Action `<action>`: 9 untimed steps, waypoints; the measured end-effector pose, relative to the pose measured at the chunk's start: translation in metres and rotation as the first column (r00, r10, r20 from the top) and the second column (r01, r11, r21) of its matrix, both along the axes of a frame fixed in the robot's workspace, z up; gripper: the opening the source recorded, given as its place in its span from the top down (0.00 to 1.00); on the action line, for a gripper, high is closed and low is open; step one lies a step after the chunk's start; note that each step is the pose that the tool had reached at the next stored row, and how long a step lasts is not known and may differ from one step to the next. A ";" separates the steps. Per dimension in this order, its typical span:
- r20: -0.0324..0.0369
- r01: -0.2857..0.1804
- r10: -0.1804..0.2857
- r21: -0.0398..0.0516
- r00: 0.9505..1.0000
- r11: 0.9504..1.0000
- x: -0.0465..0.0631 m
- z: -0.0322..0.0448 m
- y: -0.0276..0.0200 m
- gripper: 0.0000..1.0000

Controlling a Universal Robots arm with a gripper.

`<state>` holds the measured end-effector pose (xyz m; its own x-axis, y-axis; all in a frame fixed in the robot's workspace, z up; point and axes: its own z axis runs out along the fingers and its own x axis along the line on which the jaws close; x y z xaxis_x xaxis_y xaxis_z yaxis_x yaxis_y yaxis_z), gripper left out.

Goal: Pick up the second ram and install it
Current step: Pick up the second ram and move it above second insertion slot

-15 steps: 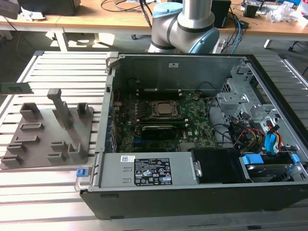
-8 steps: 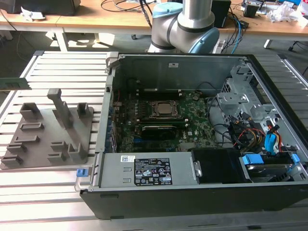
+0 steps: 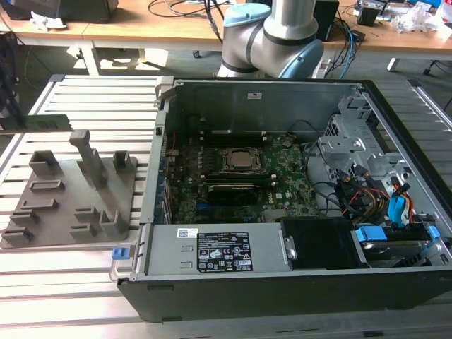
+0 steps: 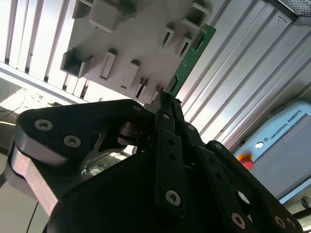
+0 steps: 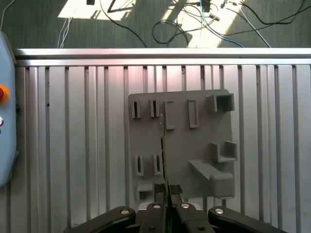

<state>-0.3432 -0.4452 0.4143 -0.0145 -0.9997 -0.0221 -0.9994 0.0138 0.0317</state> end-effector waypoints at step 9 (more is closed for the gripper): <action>0.000 0.000 0.000 0.000 1.000 1.000 0.048 -0.0001 0.0000 0.86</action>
